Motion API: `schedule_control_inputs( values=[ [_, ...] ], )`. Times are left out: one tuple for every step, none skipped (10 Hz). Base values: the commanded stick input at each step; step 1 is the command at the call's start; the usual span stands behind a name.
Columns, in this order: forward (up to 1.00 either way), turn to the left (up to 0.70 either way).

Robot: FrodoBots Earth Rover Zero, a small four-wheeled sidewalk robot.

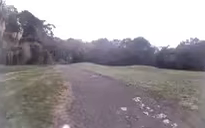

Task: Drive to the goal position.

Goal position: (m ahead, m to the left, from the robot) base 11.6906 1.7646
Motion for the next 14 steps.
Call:
schedule_control_inputs(
  values=[
    [0.45,0.00],
    [0.45,0.00],
    [0.45,0.00],
    [0.45,0.00],
    [0.45,0.00],
    [0.45,0.00],
    [0.45,0.00],
    [0.45,0.00],
    [0.45,0.00],
    [0.45,0.00],
    [0.45,0.00],
    [0.45,0.09],
    [0.45,0.13],
    [0.45,0.16]
  ],
)
